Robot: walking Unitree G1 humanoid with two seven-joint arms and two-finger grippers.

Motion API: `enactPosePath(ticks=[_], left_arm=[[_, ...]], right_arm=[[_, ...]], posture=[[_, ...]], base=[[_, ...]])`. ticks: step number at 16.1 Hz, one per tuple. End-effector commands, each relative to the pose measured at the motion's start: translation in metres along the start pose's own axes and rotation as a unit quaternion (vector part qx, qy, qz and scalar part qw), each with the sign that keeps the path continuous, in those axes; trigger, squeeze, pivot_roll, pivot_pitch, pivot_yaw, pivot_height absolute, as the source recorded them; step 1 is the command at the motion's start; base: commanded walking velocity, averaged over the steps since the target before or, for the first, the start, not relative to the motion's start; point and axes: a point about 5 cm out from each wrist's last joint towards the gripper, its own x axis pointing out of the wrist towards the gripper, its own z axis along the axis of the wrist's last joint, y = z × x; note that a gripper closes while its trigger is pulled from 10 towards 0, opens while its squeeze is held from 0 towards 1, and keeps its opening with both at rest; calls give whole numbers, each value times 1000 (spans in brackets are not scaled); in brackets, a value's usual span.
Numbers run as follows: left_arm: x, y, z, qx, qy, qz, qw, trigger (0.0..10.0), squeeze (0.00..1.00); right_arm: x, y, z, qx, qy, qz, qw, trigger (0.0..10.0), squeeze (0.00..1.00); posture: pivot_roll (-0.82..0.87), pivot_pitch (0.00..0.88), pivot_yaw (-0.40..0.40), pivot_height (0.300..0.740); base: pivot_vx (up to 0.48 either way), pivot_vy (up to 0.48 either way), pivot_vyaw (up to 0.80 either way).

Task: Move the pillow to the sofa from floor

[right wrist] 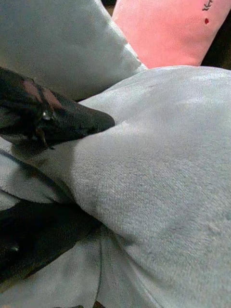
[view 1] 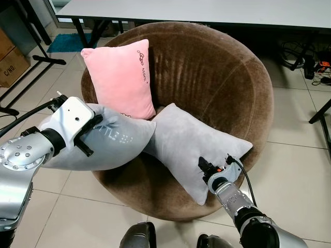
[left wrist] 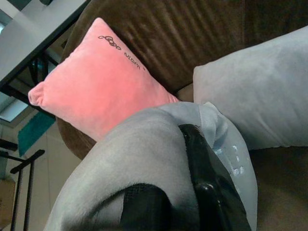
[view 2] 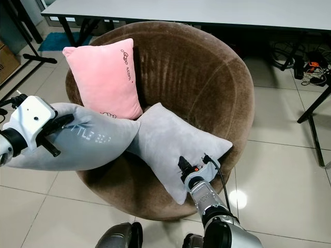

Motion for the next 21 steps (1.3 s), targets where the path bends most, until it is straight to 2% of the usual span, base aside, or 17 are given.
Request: enactPosePath(ticks=[1, 7, 9, 11, 13, 16, 18, 19, 21], left_arm=[[1, 2, 8, 15, -18, 8, 1000, 10000, 0], [12, -7, 6, 13, -31, 7, 999, 10000, 0], [21, -10, 8, 8, -48, 18, 999, 10000, 0], [22, -8, 8, 11, -54, 31, 998, 10000, 0], [22, 1, 6, 9, -58, 57, 997, 10000, 0], [25, -4, -1, 7, -60, 58, 996, 10000, 0], [31, -13, -9, -12, -53, 68, 996, 10000, 0], [33, -19, -12, -23, -49, 71, 996, 10000, 0], [30, -28, -17, -66, -46, 91, 993, 10000, 0]], right_arm=[[3, 9, -12, -5, 27, 16, 1000, 0, 0], [3, 11, -8, -21, 27, 28, 999, 0, 0], [3, 10, -5, -36, 29, 34, 998, 0, 0], [3, 10, 2, -54, 26, 42, 997, 0, 0], [4, 19, 15, -107, 19, 75, 991, 0, 0], [2, 39, 53, -137, -45, 124, 982, 0, 0], [-9, 61, 79, -190, -102, 151, 965, 0, 0], [-19, 74, 91, -233, -134, 154, 951, 0, 0], [-46, 106, 114, -328, -205, 150, 910, 0, 0]], posture=[[291, 125, 91, 740], [237, 59, 89, 740], [202, 0, 65, 740], [185, 0, 46, 740], [147, 0, 30, 740], [104, 0, 18, 740], [71, 0, 10, 740], [64, 0, 8, 740], [45, 0, 9, 740]], base=[[0, 0, 0], [0, 0, 0], [0, 0, 0], [0, 0, 0], [0, 0, 0], [0, 0, 0], [0, 0, 0], [0, 0, 0], [0, 0, 0]])
